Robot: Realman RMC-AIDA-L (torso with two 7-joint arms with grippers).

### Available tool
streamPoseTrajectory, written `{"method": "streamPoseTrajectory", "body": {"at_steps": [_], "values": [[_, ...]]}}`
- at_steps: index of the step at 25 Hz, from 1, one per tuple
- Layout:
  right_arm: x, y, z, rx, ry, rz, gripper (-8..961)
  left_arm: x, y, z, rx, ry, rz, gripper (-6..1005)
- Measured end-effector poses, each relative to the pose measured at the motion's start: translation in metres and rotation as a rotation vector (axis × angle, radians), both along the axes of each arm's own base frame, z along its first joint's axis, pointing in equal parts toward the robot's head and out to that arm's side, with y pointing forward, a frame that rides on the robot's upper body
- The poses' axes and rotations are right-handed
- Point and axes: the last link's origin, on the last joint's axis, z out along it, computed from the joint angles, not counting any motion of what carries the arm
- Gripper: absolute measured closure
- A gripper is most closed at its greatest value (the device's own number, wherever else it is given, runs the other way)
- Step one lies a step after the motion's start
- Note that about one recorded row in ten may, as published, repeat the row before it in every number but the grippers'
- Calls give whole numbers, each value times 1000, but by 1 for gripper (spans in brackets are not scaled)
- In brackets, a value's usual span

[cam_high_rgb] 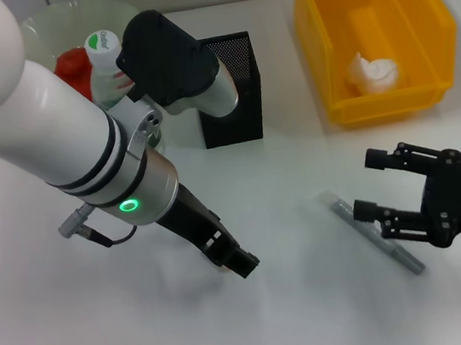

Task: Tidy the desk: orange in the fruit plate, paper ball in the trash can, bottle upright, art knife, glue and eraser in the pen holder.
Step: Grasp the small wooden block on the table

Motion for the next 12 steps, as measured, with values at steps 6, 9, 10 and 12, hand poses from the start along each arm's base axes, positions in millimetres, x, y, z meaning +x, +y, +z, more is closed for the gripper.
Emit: {"method": "streamPoseTrajectory", "body": {"at_steps": [6,9,10,12], "values": [[-1,-1,-4,-30,-20,21,191,0,0,-3,-9,15,-2,225],[-1,-2,-6,-32,-20,17,191,-1,2,-6,-15,29,8,227],[-1,-2,-6,-32,-16,13,191,-1,2,-9,-18,42,15,228],[-1,-2,-6,-32,-15,12,191,0,3,-11,-11,52,22,229]]}}
